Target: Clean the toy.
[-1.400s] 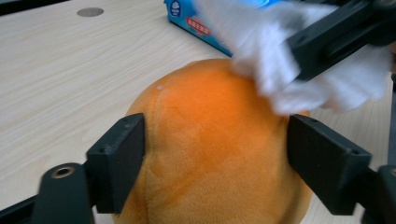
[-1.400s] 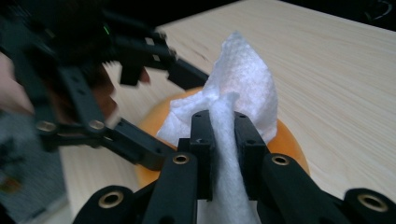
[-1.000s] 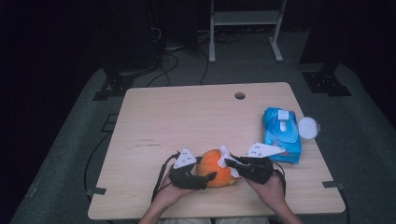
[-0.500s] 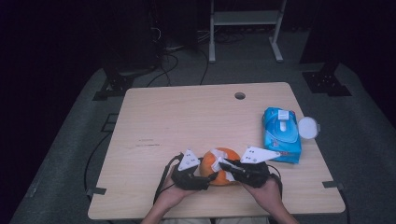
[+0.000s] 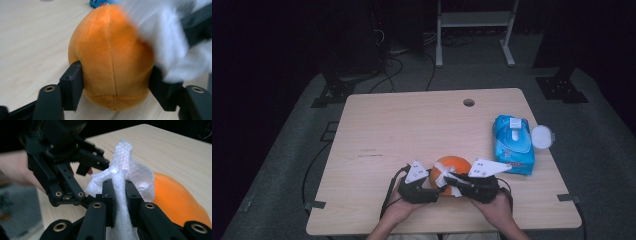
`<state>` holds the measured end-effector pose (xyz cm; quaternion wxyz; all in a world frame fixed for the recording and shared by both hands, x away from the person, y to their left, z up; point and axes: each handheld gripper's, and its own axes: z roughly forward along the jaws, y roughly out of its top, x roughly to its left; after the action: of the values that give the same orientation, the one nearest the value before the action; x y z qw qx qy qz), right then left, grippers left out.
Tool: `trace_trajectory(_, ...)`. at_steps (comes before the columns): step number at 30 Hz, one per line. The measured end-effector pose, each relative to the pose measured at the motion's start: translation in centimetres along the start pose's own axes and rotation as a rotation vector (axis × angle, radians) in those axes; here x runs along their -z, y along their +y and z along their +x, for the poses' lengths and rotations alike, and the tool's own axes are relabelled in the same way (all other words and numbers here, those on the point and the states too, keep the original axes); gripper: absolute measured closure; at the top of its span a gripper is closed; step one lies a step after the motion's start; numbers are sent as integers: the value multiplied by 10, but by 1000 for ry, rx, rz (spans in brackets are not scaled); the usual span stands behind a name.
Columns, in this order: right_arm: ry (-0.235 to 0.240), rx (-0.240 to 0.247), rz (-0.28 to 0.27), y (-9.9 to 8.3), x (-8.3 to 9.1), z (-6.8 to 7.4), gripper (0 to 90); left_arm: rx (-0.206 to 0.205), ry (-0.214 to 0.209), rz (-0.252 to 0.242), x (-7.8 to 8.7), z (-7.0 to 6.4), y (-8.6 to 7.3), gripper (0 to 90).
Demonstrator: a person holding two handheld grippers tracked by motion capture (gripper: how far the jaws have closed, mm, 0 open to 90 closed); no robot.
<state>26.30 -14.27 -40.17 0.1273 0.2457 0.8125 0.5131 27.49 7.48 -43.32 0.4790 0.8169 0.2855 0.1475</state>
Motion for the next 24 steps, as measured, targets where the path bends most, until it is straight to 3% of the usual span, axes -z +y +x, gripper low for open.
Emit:
trace_trajectory(1,-32,35,9,2,-1,3,804,-9,7,-7,1,-1,1,354)
trace_trajectory(2,-47,40,5,4,0,1,805,0,6,-16,2,0,2,356)
trace_trajectory(7,-95,-60,-22,0,13,-22,805,-29,5,-15,1,-3,2,353)
trace_trajectory(9,-93,-43,-10,-1,11,-16,804,-47,9,-9,0,-5,3,352)
trace_trajectory(11,-48,-27,-4,1,5,-4,804,-75,19,0,-1,-8,2,352)
trace_trajectory(12,-48,-27,-4,1,5,-4,804,-75,19,0,-1,-8,2,352)
trace_trajectory(13,-43,11,14,2,-3,5,805,-101,30,13,0,-9,0,352)
trace_trajectory(14,-54,26,14,3,-4,5,806,-101,30,13,0,-9,0,352)
trace_trajectory(16,-73,-2,-2,4,2,-4,806,-99,22,6,0,-8,0,353)
trace_trajectory(18,-124,-35,-22,4,12,-16,806,-98,13,1,-1,-9,1,349)
trace_trajectory(20,-153,-71,-27,0,20,-27,806,-45,-36,3,-2,-9,3,304)
trace_trajectory(22,-133,-93,-24,-5,20,-28,807,-10,-32,3,-4,-10,6,261)
trace_trajectory(24,-90,-78,-18,-4,14,-18,806,-37,-5,5,-5,-13,5,284)
